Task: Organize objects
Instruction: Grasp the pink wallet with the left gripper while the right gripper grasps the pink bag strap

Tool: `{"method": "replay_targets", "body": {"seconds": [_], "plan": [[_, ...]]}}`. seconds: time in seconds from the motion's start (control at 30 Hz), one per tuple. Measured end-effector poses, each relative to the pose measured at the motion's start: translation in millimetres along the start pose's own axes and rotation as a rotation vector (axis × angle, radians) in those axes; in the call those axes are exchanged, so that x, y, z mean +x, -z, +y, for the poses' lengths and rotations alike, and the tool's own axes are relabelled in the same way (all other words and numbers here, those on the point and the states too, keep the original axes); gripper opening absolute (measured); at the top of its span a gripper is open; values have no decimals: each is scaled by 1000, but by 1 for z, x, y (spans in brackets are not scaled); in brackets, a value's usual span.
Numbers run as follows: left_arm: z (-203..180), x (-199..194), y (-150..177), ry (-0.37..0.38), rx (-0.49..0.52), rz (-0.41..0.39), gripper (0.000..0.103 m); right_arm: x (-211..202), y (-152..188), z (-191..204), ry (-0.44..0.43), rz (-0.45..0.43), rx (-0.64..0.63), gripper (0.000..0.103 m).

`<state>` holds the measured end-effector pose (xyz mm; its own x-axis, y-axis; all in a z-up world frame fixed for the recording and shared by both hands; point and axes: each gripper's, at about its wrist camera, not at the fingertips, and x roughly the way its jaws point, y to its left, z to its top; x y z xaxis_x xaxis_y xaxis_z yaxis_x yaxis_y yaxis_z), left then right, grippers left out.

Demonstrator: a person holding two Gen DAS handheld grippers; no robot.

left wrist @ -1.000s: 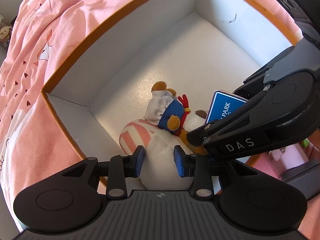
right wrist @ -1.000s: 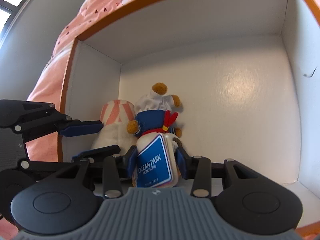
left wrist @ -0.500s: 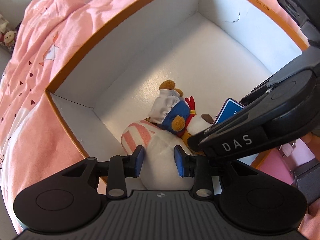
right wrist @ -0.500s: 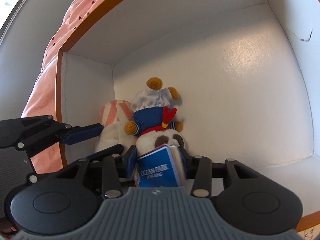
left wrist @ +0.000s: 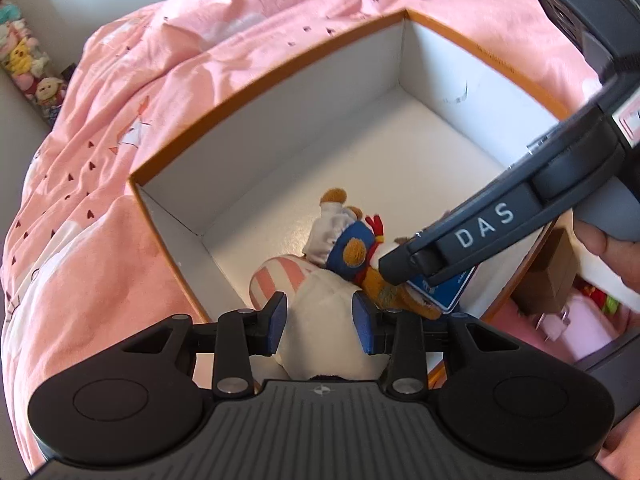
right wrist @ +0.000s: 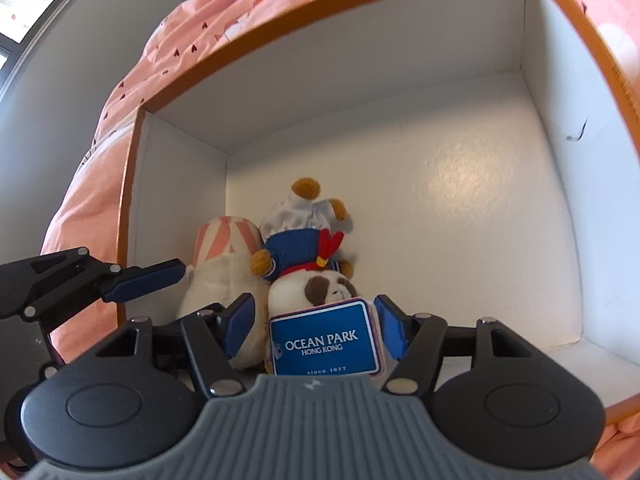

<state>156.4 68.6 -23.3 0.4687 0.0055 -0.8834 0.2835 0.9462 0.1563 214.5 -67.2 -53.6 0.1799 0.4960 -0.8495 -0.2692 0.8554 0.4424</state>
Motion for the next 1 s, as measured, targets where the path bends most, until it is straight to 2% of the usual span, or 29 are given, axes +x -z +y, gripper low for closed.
{"method": "replay_targets", "body": {"seconds": [0.23, 0.37, 0.5, 0.6, 0.67, 0.8, 0.9, 1.0], "plan": [[-8, -54, 9, 42, -138, -142, 43, -50, 22, 12, -10, -173, -99, 67], [-20, -75, 24, 115, -203, -164, 43, -88, 45, 15, -45, -279, -158, 67], [-28, -78, 42, 214, -295, -140, 43, -118, 74, 7, -70, -343, -171, 64], [-38, -72, 56, 276, -359, -108, 43, -126, 94, -4, -31, -326, -152, 49], [-47, -58, 59, 314, -384, -76, 45, -125, 106, -14, 10, -296, -128, 44], [-69, -33, 59, 324, -356, -24, 50, -109, 126, -32, 69, -192, -86, 29], [-80, -15, 59, 314, -365, 18, 51, -96, 135, -46, 88, -125, -40, 28], [-86, -2, 56, 313, -363, 48, 59, -87, 140, -56, 88, -89, -6, 28]]}}
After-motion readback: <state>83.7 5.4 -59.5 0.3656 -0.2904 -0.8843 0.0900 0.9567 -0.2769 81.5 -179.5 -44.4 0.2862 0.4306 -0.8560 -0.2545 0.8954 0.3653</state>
